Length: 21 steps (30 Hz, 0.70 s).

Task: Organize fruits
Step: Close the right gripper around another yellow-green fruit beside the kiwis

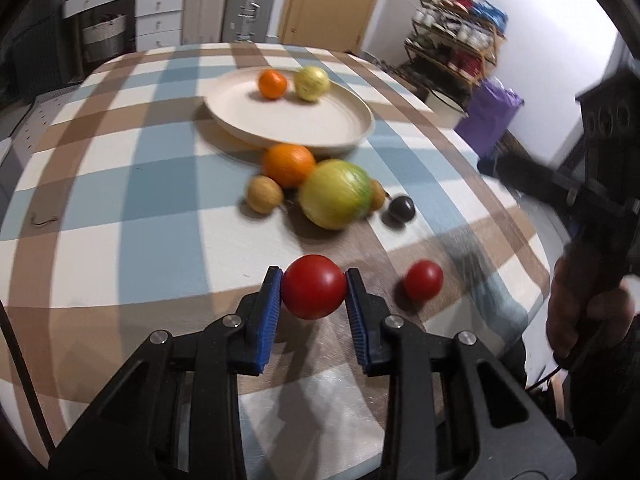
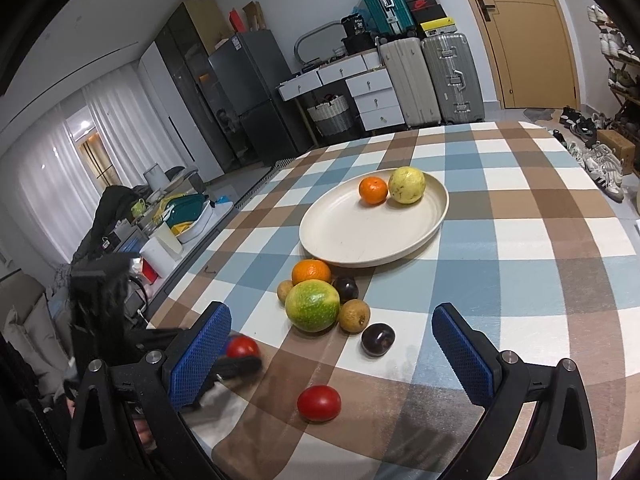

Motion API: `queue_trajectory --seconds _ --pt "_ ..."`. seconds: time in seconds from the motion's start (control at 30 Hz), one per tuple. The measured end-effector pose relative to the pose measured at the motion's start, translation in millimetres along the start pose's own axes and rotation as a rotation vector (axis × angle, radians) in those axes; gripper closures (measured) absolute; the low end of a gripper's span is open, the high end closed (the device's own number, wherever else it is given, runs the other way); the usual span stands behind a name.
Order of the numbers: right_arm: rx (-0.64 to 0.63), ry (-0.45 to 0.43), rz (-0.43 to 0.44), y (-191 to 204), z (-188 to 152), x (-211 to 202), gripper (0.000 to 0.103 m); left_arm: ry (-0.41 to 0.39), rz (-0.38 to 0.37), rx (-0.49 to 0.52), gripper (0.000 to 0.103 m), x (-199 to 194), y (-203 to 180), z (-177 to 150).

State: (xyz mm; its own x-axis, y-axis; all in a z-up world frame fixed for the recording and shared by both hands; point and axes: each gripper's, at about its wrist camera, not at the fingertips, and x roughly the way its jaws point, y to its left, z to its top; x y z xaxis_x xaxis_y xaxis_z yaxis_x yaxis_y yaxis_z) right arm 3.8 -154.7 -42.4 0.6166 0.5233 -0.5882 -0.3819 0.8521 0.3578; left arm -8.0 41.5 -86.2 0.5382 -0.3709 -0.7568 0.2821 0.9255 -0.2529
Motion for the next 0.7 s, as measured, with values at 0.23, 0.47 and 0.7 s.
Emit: queue_trajectory --seconds 0.23,0.47,0.7 --pt "-0.054 0.044 -0.011 11 -3 20 0.001 -0.054 0.023 -0.047 0.074 -20 18 9" --pt "-0.099 0.089 -0.024 27 -5 45 0.001 -0.067 0.036 -0.074 0.074 -25 27 11" --pt "-0.116 0.135 -0.03 30 -3 72 0.001 -0.077 0.037 -0.089 0.074 -28 33 12"
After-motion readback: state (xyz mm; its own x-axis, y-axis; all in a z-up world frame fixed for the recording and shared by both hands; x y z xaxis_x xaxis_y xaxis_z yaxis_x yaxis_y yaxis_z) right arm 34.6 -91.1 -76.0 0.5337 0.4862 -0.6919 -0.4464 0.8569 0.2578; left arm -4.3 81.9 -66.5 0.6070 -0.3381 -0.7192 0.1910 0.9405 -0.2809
